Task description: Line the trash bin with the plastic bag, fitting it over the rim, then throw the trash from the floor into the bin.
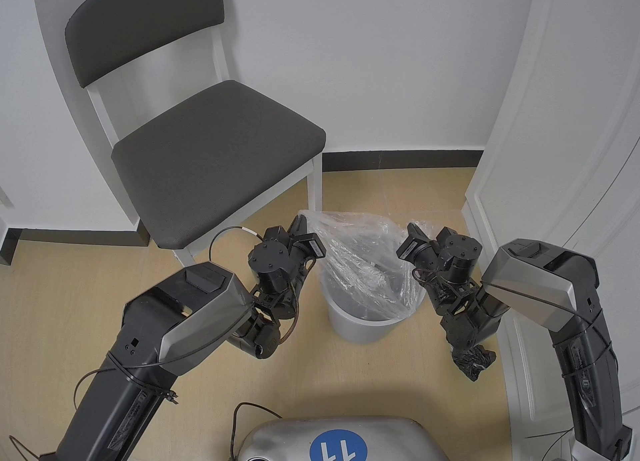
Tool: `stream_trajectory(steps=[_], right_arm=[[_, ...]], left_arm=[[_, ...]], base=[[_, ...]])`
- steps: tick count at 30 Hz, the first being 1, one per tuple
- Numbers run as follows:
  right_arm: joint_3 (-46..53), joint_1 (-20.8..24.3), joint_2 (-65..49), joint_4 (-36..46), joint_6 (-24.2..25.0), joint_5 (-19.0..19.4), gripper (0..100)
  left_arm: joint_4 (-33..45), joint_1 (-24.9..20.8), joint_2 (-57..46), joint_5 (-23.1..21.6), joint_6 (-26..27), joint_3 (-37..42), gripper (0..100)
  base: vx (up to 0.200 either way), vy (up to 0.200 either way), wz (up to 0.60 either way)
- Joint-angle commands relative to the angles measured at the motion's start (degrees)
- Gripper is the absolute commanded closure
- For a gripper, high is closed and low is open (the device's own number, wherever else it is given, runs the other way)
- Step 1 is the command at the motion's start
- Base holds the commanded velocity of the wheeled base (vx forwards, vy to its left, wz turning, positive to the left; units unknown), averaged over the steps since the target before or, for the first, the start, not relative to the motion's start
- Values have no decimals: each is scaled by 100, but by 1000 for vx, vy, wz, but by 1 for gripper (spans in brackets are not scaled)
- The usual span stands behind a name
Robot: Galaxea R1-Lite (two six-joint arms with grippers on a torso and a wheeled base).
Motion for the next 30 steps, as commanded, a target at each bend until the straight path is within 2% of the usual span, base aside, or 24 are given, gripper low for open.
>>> stream_trajectory(steps=[1, 6, 11, 16, 23, 30], right_arm=[[15, 7, 20, -20, -10, -3, 100], [120, 7, -24, -135, -37, -3, 100], [603, 33, -261, -231, -81, 76, 100], [867, 25, -358, -354, -125, 199, 100], [1588, -37, -727, -354, -239, 796, 100], [1711, -204, -789, -354, -538, 893, 100]], left_arm=[[-32, -15, 163, 4, 1, -20, 100], [-32, -24, 181, 4, 1, 68, 100], [21, -24, -92, -49, 28, 744, 100], [29, -94, -153, -190, 19, 991, 100], [56, -323, -162, -198, 28, 1034, 100], [724, -112, -408, -181, 45, 1263, 100]], base=[[0, 0, 0], [0, 0, 0], [0, 0, 0], [0, 0, 0], [0, 0, 0], [0, 0, 0]])
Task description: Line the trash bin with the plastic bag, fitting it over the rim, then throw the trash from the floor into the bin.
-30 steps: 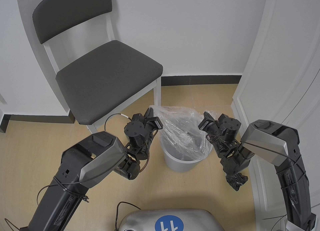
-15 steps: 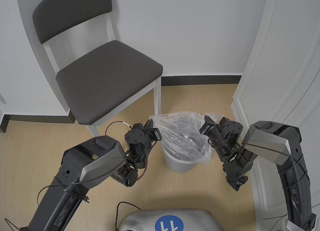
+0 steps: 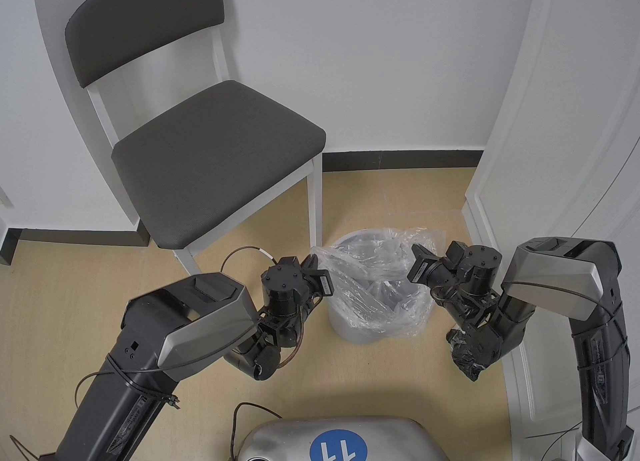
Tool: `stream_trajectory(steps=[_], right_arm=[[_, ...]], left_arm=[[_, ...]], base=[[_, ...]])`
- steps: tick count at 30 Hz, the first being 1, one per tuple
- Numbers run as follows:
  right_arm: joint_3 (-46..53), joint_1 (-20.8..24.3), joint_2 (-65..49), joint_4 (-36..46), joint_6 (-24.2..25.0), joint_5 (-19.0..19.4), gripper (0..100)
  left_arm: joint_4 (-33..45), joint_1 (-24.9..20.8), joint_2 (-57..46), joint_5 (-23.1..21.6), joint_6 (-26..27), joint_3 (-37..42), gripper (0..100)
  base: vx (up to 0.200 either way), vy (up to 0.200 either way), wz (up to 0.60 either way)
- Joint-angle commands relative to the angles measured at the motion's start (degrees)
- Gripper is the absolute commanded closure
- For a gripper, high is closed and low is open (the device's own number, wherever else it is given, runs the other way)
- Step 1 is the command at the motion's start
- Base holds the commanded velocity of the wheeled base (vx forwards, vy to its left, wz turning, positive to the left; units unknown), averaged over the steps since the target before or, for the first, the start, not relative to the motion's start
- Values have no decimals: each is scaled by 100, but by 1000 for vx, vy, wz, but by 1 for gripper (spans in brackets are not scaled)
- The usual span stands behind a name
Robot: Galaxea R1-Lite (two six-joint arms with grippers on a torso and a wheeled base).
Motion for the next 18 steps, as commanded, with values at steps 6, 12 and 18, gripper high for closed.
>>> stream_trajectory(steps=[6, 12, 18], right_arm=[[84, -189, -228, 232, -300, 0, 100], [242, -330, -245, 610, -740, 0, 100], [312, -418, -254, 873, -1056, -70, 100]], left_arm=[[364, 455, -279, -41, 36, 206, 100], [364, 526, -279, -208, 115, 417, 100], [364, 499, -262, -217, 221, 531, 100]], base=[[0, 0, 0], [0, 0, 0], [0, 0, 0]])
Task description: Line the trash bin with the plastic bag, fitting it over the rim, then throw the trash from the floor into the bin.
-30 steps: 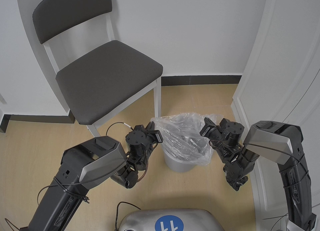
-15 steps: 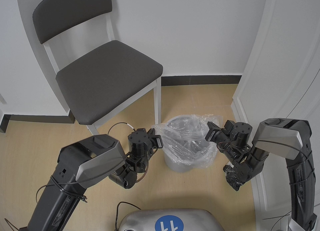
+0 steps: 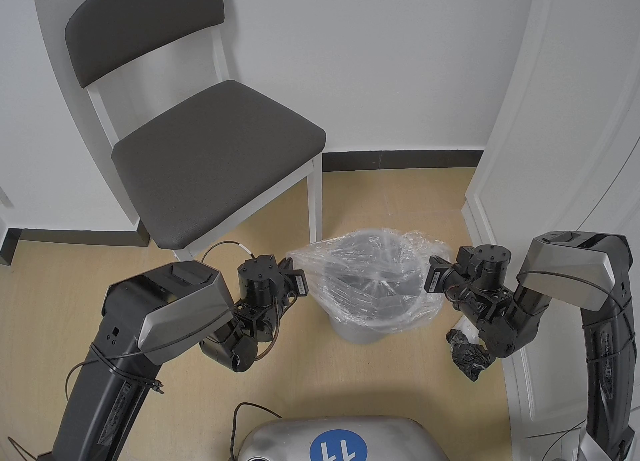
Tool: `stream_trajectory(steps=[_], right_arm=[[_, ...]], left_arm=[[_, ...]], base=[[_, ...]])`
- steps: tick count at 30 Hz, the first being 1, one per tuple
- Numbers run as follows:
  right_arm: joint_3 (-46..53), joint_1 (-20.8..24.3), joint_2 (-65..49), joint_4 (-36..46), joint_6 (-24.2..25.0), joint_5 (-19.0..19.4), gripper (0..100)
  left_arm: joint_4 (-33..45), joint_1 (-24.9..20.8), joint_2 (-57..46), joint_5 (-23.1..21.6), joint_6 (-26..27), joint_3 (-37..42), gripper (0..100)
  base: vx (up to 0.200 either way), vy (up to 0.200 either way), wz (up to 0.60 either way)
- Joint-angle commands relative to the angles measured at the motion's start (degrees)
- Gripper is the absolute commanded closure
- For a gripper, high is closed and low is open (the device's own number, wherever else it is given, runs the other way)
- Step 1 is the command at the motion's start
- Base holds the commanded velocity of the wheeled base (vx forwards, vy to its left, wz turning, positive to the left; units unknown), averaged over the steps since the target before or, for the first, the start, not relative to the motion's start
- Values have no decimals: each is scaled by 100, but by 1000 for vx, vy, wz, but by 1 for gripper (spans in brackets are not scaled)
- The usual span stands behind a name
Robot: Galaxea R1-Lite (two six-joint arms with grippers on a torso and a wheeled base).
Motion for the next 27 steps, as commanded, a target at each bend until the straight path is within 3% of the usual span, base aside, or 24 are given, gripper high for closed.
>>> stream_trajectory(steps=[1, 4, 8, 19, 27], right_arm=[[66, -84, -30, 27, -170, -17, 100], [66, -119, -21, 35, -372, -96, 100], [39, -136, 49, 150, -723, -509, 100], [154, -136, 164, 317, -1277, -834, 100], [347, -119, 137, 299, -1400, -931, 100]], left_arm=[[-8, 27, 16, -47, 126, 151, 100], [-8, 45, 33, -118, 197, 204, 100], [1, 80, 60, -135, 285, 274, 100], [-219, 220, 104, -241, 935, 625, 100], [-527, 229, 130, -513, 970, 740, 100]], base=[[0, 0, 0], [0, 0, 0], [0, 0, 0], [0, 0, 0], [0, 0, 0]])
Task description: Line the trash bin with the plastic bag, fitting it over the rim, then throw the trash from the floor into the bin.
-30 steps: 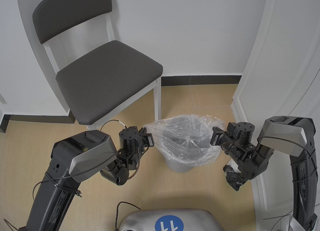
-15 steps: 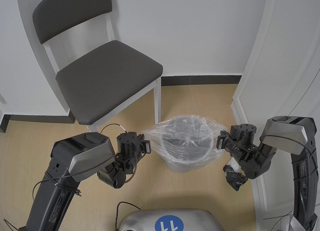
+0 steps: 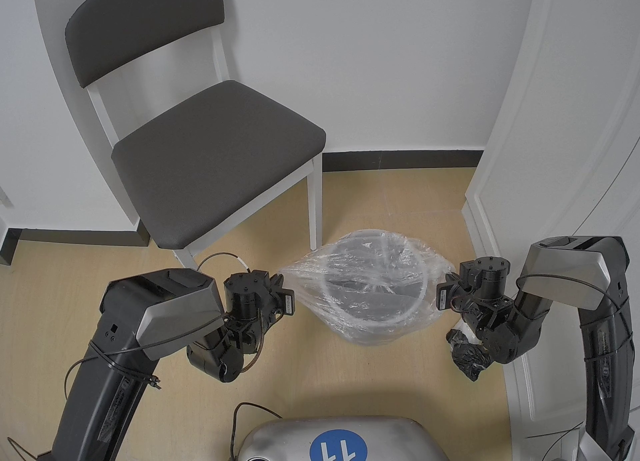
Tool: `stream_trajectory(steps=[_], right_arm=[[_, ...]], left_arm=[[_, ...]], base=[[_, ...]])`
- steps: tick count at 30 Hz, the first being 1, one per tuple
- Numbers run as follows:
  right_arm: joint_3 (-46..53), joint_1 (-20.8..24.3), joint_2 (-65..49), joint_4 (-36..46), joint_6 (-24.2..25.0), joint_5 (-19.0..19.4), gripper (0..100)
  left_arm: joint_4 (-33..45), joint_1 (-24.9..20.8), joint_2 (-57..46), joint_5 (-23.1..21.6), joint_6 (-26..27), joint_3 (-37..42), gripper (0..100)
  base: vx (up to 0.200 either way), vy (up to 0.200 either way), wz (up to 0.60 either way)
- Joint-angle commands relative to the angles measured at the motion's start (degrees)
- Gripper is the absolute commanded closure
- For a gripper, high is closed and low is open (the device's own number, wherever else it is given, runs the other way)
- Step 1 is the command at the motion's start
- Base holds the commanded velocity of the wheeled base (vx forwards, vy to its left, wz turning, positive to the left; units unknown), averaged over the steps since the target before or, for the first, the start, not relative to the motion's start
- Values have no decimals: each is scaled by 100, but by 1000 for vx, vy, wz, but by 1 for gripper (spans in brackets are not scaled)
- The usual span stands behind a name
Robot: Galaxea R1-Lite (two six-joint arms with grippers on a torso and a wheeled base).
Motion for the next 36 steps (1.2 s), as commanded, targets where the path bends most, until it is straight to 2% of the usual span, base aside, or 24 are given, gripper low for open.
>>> stream_trajectory(steps=[1, 6, 10, 22, 26, 31, 36], right_arm=[[167, 19, -49, -3, -5, -6, 100], [536, 45, -277, -3, -243, 3, 100], [685, 28, -286, -12, -506, -6, 100], [975, 28, -75, -223, -928, -6, 100], [1142, 19, -66, -399, -1086, 21, 100], [1274, 1, -49, -408, -1227, 65, 100], [1221, -34, 180, -478, -1341, 65, 100]], left_arm=[[-158, 11, 5, -132, -10, 113, 100], [-721, 11, -12, -607, -10, 385, 100], [-817, 82, -74, -835, 8, 614, 100], [-958, 187, -100, -1020, 25, 772, 100], [-967, 196, -109, -1345, 25, 869, 100], [-949, 275, -100, -1380, 43, 974, 100], [-940, 477, -3, -1380, 386, 895, 100]], base=[[0, 0, 0], [0, 0, 0], [0, 0, 0], [0, 0, 0], [0, 0, 0], [0, 0, 0], [0, 0, 0]])
